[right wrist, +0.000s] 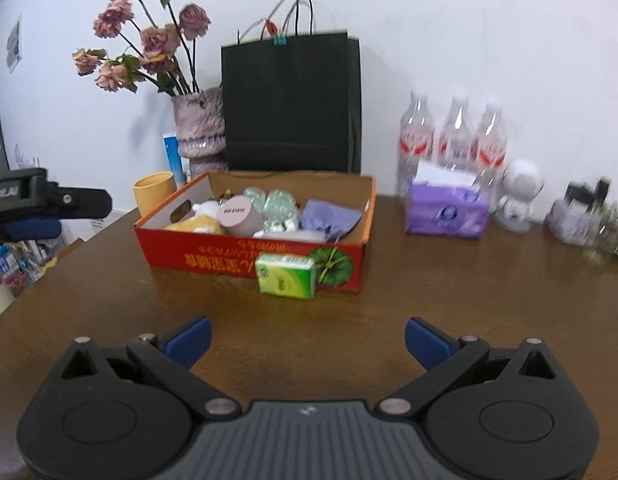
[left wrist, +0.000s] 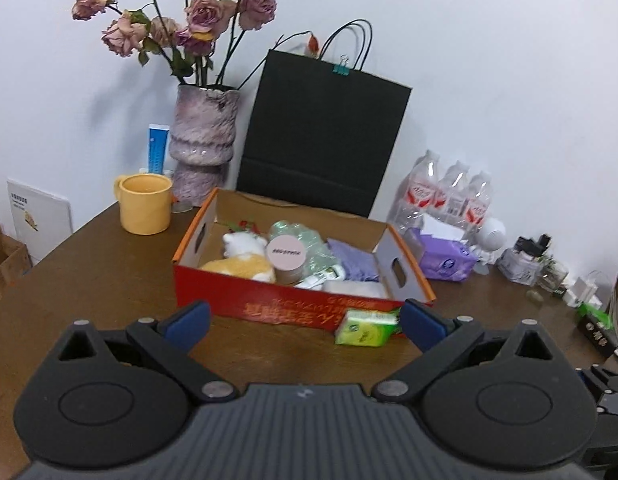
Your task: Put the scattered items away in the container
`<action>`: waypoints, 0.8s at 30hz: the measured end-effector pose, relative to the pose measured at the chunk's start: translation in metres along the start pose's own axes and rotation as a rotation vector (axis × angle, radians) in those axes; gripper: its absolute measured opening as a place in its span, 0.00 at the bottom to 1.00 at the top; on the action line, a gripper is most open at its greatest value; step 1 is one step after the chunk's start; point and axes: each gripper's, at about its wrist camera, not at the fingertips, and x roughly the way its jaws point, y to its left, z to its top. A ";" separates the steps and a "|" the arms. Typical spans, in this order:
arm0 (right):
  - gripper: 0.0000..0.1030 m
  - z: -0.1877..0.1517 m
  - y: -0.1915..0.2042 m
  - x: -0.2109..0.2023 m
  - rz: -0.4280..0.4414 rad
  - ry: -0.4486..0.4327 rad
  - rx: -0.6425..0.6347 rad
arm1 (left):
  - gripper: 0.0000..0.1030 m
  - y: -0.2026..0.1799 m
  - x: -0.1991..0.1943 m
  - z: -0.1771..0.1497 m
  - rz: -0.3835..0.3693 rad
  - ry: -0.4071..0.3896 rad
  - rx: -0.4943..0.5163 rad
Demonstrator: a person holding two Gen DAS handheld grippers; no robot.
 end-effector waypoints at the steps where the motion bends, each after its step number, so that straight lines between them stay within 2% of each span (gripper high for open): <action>1: 1.00 -0.003 0.002 0.008 0.005 0.007 0.007 | 1.00 0.002 0.001 -0.003 0.005 0.000 -0.001; 7: 1.00 -0.010 0.015 0.057 -0.032 -0.008 0.033 | 1.00 0.018 0.006 -0.014 0.059 -0.019 -0.001; 13: 1.00 -0.004 0.024 0.099 -0.034 0.016 0.057 | 1.00 0.034 0.023 -0.022 0.111 -0.014 0.013; 24: 1.00 0.015 0.032 0.167 -0.059 0.026 0.127 | 1.00 0.052 0.067 -0.035 0.152 0.007 -0.006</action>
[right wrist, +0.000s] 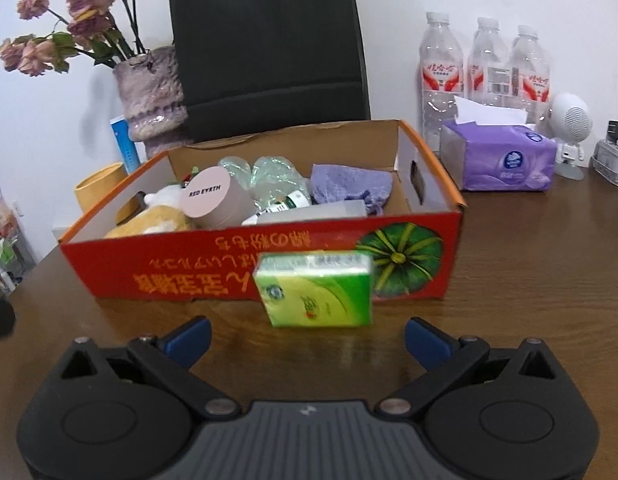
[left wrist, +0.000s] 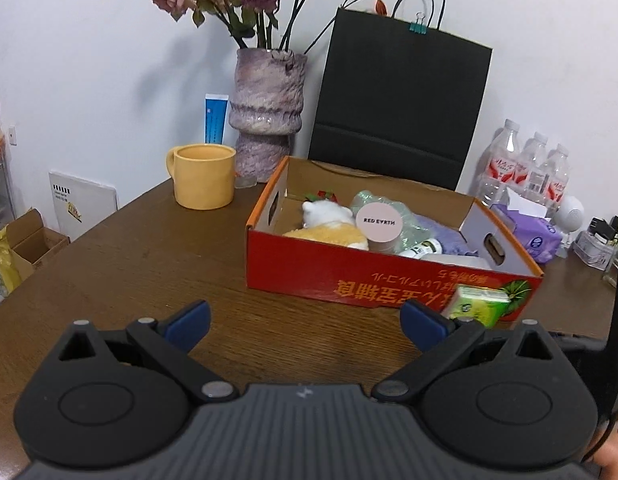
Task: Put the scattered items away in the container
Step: 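Reach the right gripper to the green tissue pack beside the box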
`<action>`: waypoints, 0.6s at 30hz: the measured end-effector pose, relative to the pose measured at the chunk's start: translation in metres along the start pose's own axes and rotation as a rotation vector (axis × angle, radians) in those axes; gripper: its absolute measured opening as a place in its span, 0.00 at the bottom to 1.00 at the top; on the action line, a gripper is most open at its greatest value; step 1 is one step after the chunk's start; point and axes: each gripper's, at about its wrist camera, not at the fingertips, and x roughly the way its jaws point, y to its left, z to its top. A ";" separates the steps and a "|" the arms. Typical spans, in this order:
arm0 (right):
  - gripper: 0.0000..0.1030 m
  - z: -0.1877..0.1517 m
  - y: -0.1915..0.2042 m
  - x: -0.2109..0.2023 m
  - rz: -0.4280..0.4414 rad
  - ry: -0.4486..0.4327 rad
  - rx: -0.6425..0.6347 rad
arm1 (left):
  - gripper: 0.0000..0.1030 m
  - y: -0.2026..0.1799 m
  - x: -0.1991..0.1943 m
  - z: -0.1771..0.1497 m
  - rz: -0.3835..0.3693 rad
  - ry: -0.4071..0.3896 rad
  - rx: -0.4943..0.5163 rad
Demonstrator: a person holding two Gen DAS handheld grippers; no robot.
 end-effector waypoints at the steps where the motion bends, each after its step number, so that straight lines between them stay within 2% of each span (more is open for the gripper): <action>1: 1.00 0.002 0.002 0.003 -0.010 -0.009 -0.009 | 1.00 0.002 0.004 -0.002 0.003 0.000 -0.011; 4: 0.99 0.006 0.003 0.010 -0.025 -0.023 -0.021 | 1.00 0.007 0.016 -0.006 0.002 -0.001 -0.032; 7: 0.92 0.008 0.002 0.018 -0.035 -0.014 -0.033 | 1.00 0.008 0.030 -0.007 0.003 0.007 -0.032; 14: 0.92 0.013 -0.001 0.026 -0.034 -0.010 -0.012 | 1.00 -0.005 0.061 0.004 0.017 0.006 0.004; 16: 0.90 0.012 -0.001 0.025 -0.040 -0.008 -0.016 | 1.00 -0.009 0.070 0.005 0.029 0.022 0.010; 18: 0.84 0.012 -0.001 0.025 -0.049 -0.007 -0.012 | 1.00 -0.011 0.079 0.005 0.037 0.039 0.013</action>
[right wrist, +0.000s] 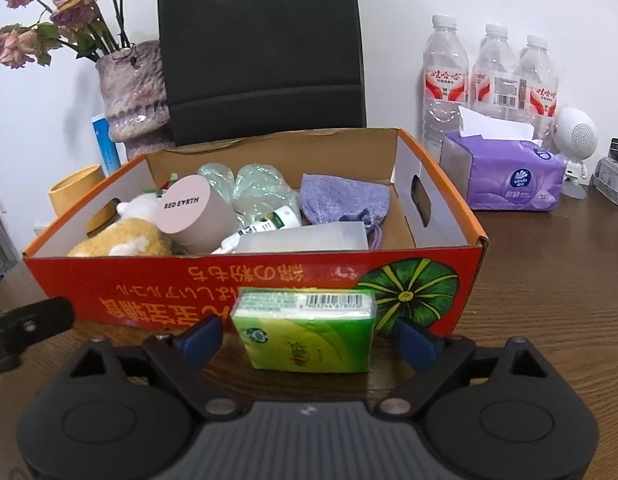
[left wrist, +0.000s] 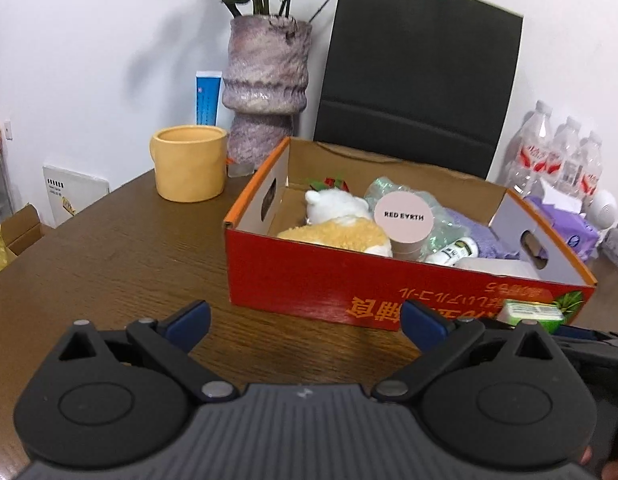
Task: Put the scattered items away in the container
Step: 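Reach the right gripper to the green tissue pack beside the box, then grasp the green tissue pack with the right gripper and lift it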
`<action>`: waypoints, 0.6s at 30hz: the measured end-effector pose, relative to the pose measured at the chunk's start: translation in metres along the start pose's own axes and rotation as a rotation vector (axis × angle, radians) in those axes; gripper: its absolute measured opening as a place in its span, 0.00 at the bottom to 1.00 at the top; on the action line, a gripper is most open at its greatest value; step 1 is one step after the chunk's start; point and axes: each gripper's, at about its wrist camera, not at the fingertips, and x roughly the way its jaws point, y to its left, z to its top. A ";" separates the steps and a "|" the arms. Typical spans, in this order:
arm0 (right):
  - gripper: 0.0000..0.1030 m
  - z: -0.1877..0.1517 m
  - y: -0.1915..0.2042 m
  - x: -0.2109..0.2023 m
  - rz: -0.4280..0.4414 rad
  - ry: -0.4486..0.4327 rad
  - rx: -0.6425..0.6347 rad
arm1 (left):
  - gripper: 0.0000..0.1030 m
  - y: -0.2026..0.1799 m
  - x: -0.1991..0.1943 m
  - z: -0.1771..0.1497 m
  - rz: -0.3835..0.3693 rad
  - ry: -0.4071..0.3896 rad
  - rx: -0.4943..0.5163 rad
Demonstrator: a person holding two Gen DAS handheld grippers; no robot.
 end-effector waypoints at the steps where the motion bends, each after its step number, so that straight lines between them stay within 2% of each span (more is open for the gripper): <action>1: 0.82 0.000 -0.001 0.000 -0.003 0.002 0.005 | 1.00 -0.001 0.004 0.000 0.001 0.008 0.000; 5: 0.77 -0.001 -0.002 -0.002 -0.006 0.005 0.001 | 1.00 -0.003 0.015 -0.001 -0.002 0.032 -0.008; 9: 0.62 -0.002 -0.003 -0.002 -0.025 0.018 -0.007 | 1.00 -0.003 0.020 -0.002 -0.005 0.039 -0.010; 18: 0.61 -0.004 0.000 -0.012 -0.019 0.003 -0.030 | 1.00 -0.006 0.020 -0.001 -0.011 0.038 -0.007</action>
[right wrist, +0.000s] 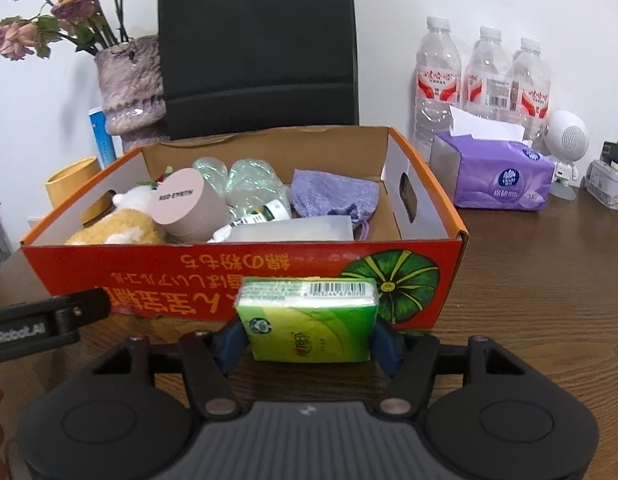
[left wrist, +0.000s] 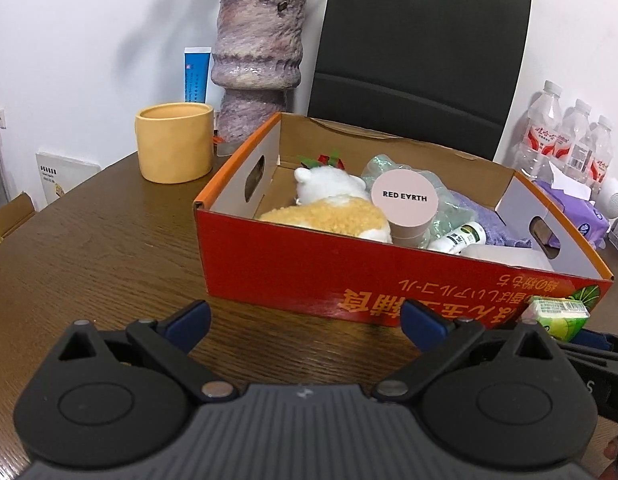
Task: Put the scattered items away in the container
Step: 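Grasp the green tissue pack with the right gripper and lift it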
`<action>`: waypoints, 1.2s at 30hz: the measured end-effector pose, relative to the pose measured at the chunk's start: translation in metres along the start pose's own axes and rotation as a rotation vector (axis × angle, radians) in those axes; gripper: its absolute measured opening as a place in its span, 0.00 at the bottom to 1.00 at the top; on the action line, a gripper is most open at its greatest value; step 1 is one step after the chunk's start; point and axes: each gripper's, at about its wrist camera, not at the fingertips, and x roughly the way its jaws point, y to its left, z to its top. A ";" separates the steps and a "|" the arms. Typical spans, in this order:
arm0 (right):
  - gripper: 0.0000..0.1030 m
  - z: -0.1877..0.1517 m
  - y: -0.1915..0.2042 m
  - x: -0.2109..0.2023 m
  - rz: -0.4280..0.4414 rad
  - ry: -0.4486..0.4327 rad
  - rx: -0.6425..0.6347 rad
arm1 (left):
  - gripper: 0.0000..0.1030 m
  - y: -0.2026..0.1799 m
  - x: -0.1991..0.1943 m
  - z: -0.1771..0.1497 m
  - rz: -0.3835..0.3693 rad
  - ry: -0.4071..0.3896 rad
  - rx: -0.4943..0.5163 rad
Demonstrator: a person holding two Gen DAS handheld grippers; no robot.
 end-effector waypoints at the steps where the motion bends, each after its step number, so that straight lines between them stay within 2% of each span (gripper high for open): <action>1: 0.61 0.000 0.001 -0.004 0.000 -0.004 -0.005 | 1.00 0.000 -0.001 0.000 0.001 -0.001 -0.003; 16: 0.61 -0.001 0.009 -0.054 0.014 -0.054 -0.054 | 1.00 0.006 -0.042 0.001 -0.022 -0.033 -0.008; 30: 0.61 -0.015 0.030 -0.130 0.053 -0.138 -0.144 | 1.00 0.011 -0.106 0.005 -0.048 -0.076 -0.001; 36: 0.61 0.001 0.036 -0.172 0.101 -0.171 -0.153 | 1.00 0.020 -0.138 0.019 -0.087 -0.083 0.012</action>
